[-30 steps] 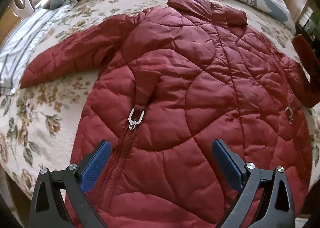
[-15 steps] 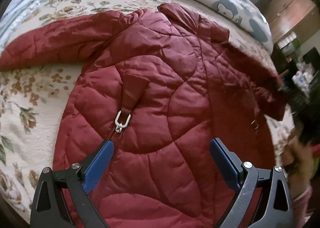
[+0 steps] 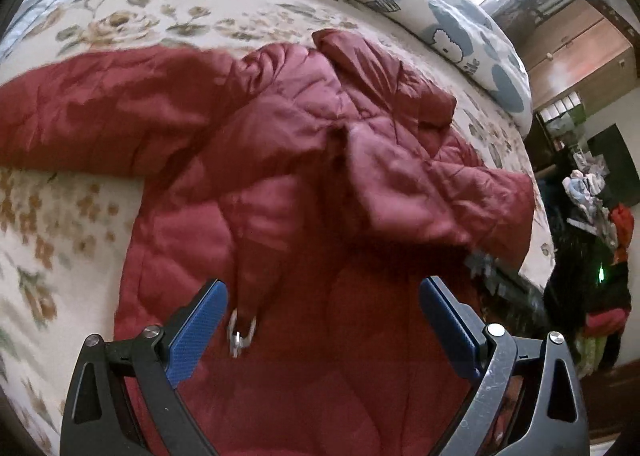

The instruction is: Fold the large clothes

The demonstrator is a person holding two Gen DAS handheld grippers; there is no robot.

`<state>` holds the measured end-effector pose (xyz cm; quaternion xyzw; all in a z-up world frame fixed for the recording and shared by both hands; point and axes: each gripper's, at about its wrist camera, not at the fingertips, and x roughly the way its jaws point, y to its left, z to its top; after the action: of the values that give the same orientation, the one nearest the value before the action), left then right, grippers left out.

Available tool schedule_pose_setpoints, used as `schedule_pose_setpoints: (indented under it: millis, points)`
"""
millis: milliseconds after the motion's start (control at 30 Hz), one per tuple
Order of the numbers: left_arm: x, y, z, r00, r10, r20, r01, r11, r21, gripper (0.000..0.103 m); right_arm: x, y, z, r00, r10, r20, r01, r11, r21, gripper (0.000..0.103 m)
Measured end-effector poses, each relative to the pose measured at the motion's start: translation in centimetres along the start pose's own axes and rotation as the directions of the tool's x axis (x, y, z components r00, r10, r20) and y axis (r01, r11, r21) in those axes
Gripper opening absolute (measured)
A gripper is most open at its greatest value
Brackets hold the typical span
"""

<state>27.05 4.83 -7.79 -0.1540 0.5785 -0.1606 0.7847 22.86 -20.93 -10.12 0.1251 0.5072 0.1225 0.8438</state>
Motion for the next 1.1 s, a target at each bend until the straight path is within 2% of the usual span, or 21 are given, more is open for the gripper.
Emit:
schedule_pose_setpoints:
  millis: [167,267,333,400,467,533,600,667,733,833,933,1033,1100]
  points:
    - [3.1,0.4,3.3,0.998,-0.037,-0.044,0.036,0.999,-0.024,0.097,0.9,1.0,-0.4,1.000,0.022,-0.019,-0.023,0.999,-0.033,0.018]
    - [5.0,0.5,4.9,0.997,-0.029,-0.065,0.027,0.999,-0.025,0.094,0.9,0.6,-0.4,0.999,0.032,-0.021,-0.033,0.999,-0.017,0.019]
    - [6.3,0.5,5.6,0.996,-0.037,-0.086,0.035,0.999,-0.027,0.080,0.9,0.5,-0.3,0.999,0.032,-0.024,-0.033,0.999,-0.015,0.019]
    - [7.4,0.4,6.1,0.993,-0.047,-0.108,0.044,0.999,-0.028,0.052,0.9,0.6,-0.4,0.999,0.029,-0.027,-0.030,0.999,-0.019,0.020]
    - [8.3,0.1,6.4,0.990,-0.065,-0.126,0.063,0.998,-0.022,0.034,1.1,0.7,-0.1,0.999,0.023,-0.033,-0.024,0.999,-0.021,0.020]
    - [8.1,-0.3,6.4,0.994,-0.050,-0.100,0.051,0.999,0.003,0.024,0.8,0.7,-0.4,0.999,0.007,-0.047,-0.008,1.000,-0.024,0.023]
    - [7.4,-0.8,6.4,0.997,-0.028,-0.067,0.031,0.999,0.042,0.018,0.1,0.3,-0.9,0.999,0.016,-0.050,-0.017,1.000,-0.015,0.035]
    - [6.5,-1.1,6.2,1.000,0.015,-0.027,-0.013,0.997,0.080,0.017,-0.9,-0.2,-1.5,0.999,0.019,-0.035,-0.019,1.000,0.000,0.048]
    - [6.0,-1.2,6.2,0.998,0.068,0.014,-0.069,0.992,0.107,0.016,-2.6,-1.3,-2.1,1.000,-0.015,-0.003,0.015,0.999,0.029,0.049]
    - [5.6,-0.8,6.4,0.984,0.162,0.075,-0.170,0.977,0.129,0.016,-4.7,-3.4,-2.0,0.996,-0.072,0.054,0.067,0.993,0.095,0.049]
    - [6.3,-0.9,6.5,0.976,0.199,0.094,-0.211,0.966,0.149,0.016,-6.4,-6.4,-0.9,0.980,-0.169,0.106,0.148,0.973,0.176,0.051]
    - [7.6,-2.2,6.0,0.961,0.251,0.118,-0.270,0.944,0.191,0.016,-5.8,-8.7,0.3,0.967,-0.236,0.093,0.212,0.954,0.213,0.051]
    - [7.9,-2.7,5.6,0.952,0.275,0.136,-0.298,0.933,0.202,0.018,-4.7,-9.9,0.6,0.965,-0.255,0.053,0.237,0.945,0.224,0.050]
